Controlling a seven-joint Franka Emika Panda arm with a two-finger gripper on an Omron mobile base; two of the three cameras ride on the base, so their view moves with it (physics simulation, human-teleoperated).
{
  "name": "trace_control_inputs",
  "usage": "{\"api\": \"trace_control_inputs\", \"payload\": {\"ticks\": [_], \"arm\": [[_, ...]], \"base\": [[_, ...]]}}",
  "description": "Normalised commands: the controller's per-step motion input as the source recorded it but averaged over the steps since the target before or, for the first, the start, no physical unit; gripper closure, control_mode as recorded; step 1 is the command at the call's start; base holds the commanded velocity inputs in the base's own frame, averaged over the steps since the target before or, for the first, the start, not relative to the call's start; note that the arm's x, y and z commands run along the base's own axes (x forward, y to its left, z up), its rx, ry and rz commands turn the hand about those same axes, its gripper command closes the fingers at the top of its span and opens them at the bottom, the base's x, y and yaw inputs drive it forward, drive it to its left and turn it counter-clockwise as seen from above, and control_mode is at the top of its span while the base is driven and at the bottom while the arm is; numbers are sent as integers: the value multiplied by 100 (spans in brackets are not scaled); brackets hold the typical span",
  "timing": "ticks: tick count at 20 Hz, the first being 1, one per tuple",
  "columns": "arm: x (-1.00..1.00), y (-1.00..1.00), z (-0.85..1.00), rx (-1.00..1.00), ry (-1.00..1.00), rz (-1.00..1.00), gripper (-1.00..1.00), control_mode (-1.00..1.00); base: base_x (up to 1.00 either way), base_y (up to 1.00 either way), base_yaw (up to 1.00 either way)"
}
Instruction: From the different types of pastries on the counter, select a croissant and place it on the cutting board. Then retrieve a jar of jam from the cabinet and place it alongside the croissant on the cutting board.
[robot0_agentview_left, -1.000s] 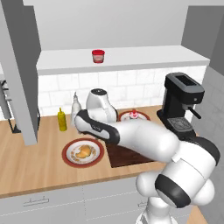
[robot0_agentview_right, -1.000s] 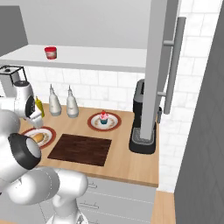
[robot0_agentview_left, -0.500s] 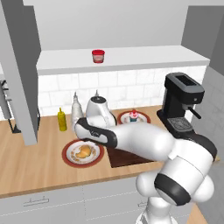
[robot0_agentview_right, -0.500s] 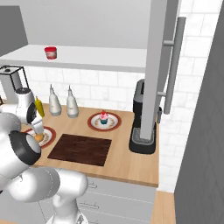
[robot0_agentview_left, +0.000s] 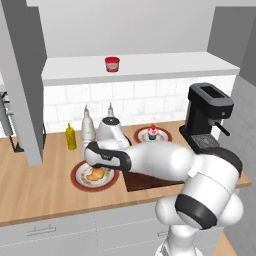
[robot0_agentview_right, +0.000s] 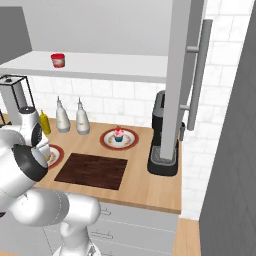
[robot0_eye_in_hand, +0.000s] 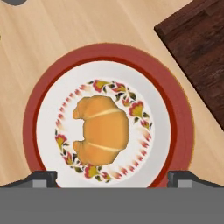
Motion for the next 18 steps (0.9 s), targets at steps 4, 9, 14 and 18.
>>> {"api": "trace_control_inputs", "payload": {"ticks": [4, 9, 14, 18], "arm": [[0, 13, -16, 0, 0, -1, -100, -100], [0, 9, -19, 0, 0, 0, -100, -100], [0, 7, -24, 0, 0, 0, -100, -100], [0, 6, -28, 0, 0, 0, -100, -100]], "base": [[0, 0, 0], [0, 0, 0], [0, 0, 0], [0, 0, 0]]}}
